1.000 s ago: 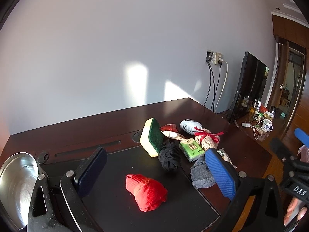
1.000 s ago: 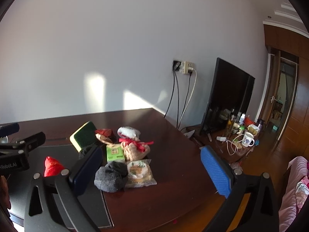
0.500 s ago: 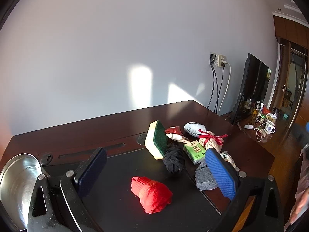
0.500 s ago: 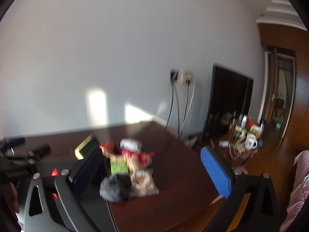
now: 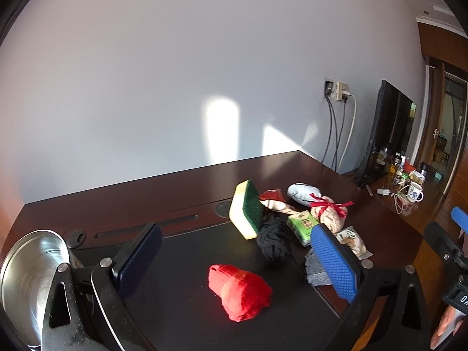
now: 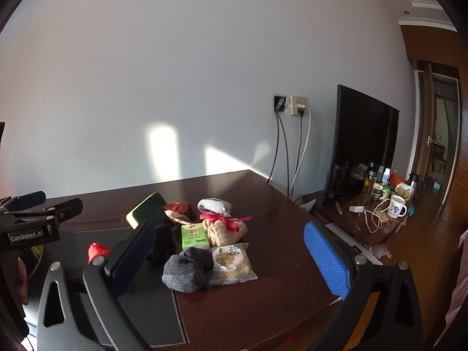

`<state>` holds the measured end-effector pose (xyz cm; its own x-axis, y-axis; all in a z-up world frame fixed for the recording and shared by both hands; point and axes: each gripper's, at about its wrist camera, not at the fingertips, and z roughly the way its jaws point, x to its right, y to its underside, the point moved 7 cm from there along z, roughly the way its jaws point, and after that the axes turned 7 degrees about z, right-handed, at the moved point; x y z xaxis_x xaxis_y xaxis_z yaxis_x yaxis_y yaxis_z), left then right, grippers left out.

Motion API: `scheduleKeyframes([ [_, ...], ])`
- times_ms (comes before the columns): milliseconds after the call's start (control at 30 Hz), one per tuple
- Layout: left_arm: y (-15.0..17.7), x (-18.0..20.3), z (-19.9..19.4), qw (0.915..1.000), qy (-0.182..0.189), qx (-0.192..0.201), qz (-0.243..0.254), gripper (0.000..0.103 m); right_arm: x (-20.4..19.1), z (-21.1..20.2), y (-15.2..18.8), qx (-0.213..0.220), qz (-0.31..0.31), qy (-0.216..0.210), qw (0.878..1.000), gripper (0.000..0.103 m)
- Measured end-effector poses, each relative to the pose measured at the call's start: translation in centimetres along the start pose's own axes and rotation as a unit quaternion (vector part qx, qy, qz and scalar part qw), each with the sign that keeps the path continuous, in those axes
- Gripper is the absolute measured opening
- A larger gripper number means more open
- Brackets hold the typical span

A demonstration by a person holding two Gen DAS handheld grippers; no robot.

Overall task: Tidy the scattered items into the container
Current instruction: 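Move the left tool toward the red knit sock while the right tool approaches the grey sock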

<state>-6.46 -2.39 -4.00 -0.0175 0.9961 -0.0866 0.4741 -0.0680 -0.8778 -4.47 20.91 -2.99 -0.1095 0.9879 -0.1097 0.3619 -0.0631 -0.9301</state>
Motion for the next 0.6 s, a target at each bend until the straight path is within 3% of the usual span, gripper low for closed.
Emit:
scheduleKeyframes([
  [600, 2.1, -0.3, 1.9, 0.9995, -0.001, -0.033, -0.001, 0.103, -0.4, 1.2, 2.1, -0.028, -0.016, 0.002, 0.999, 0.103],
])
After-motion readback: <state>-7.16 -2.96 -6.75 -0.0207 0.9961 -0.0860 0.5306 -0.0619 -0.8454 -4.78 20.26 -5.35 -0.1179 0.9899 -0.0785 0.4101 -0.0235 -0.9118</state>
